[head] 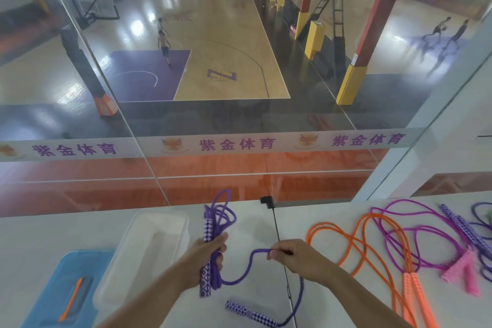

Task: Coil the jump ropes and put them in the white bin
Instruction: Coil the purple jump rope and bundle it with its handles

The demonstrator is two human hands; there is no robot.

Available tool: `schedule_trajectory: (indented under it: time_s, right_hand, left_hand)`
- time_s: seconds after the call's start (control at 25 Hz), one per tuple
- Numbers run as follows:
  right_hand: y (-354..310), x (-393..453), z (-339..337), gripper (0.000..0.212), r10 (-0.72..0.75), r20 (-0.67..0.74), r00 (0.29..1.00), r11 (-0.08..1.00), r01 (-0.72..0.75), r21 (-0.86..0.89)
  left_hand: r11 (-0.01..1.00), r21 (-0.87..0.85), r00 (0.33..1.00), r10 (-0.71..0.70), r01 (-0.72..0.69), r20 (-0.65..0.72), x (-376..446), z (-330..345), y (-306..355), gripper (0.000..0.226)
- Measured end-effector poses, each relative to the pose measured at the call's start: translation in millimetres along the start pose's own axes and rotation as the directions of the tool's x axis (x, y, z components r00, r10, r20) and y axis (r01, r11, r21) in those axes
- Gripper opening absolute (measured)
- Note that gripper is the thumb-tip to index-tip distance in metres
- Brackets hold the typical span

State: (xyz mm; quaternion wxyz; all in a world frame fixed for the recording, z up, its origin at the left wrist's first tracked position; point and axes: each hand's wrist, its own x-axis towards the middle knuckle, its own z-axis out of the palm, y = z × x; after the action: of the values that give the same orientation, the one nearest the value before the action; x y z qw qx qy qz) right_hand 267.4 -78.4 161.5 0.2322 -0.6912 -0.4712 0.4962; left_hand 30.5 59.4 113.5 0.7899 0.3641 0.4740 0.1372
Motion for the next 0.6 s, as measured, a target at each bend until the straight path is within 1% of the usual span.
schedule_trajectory:
  time_s: [0.08, 0.16, 0.2, 0.32, 0.4, 0.48, 0.56, 0.6]
  right_hand:
    - [-16, 11, 4, 0.022, -0.052, -0.048, 0.997, 0.999, 0.051, -0.019]
    - [-27, 21, 11, 0.02, -0.084, -0.085, 0.993, 0.996, 0.081, -0.031]
    - [-31, 25, 14, 0.02, -0.09, -0.096, 0.991, 0.996, 0.089, -0.024]
    - [-32, 35, 18, 0.021, -0.094, -0.131, 0.987, 0.995, 0.096, 0.005]
    - [-25, 41, 15, 0.019, -0.07, -0.168, 0.983, 0.998, 0.068, -0.018]
    - [-10, 44, 6, 0.018, -0.052, -0.155, 0.986, 0.994, 0.036, -0.102]
    - [9, 42, -9, 0.02, -0.023, -0.176, 0.984, 0.99, -0.001, -0.139]
    - [20, 39, -19, 0.021, -0.007, -0.214, 0.977, 0.993, -0.017, -0.114]
  left_hand:
    - [0.993, 0.116, 0.996, -0.034, 0.024, 0.08, -3, 16, -9, 0.039]
    - [0.977, 0.213, 0.987, -0.06, 0.027, 0.151, -3, 28, -17, 0.037]
    - [0.968, 0.248, 0.985, -0.073, 0.033, 0.153, -2, 33, -20, 0.033]
    - [0.957, 0.286, 0.996, -0.058, 0.038, 0.064, 1, 42, -23, 0.02]
    - [0.97, 0.241, 0.999, -0.038, 0.028, 0.036, 2, 39, -23, 0.017]
    - [0.991, 0.133, 0.997, -0.04, 0.031, 0.069, 2, 26, -18, 0.014]
    - [0.998, 0.049, 0.989, -0.032, 0.026, 0.141, 3, 3, -8, 0.022]
    - [1.0, 0.021, 0.985, -0.017, 0.013, 0.173, 4, -10, -2, 0.029]
